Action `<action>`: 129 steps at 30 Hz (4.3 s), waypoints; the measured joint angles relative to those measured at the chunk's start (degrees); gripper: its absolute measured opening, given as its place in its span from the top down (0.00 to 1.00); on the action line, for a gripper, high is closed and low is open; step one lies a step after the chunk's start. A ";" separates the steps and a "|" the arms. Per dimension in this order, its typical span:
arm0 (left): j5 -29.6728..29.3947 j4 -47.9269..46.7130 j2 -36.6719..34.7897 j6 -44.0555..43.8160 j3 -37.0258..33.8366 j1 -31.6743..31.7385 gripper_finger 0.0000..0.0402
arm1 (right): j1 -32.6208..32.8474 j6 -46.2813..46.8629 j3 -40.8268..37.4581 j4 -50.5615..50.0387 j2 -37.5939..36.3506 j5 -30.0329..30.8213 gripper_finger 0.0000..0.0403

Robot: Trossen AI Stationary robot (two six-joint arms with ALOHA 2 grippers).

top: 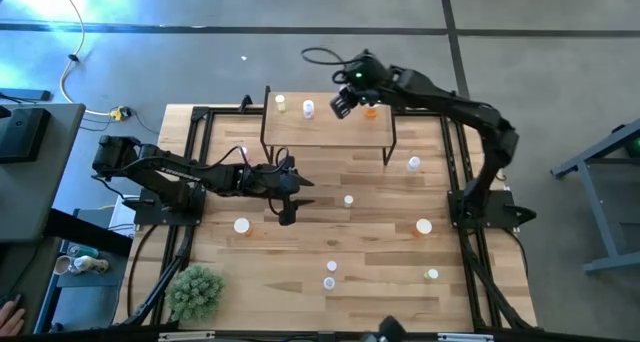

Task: Pick and place medicine bottles onto shelf by color
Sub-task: Put the right pink pill bottle on the shelf, then put the left orange pill bottle aligned with the other orange pill bottle on the shelf

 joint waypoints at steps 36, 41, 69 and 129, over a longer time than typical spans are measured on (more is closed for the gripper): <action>-0.02 -0.09 0.00 -0.02 0.00 0.00 0.45 | -0.75 0.20 2.11 -6.09 7.96 -4.09 0.69; -0.02 -0.12 0.00 -0.02 0.00 -0.02 0.45 | -0.72 0.19 2.04 -6.19 8.03 -4.18 0.63; -0.06 -1.38 0.02 -0.02 -0.02 -0.34 0.45 | 1.29 -12.95 17.66 -22.13 7.92 -3.96 0.55; 1.64 -71.35 -10.27 -25.09 22.36 -12.12 0.27 | 2.05 -4.52 -33.55 -6.80 -36.06 -0.96 0.55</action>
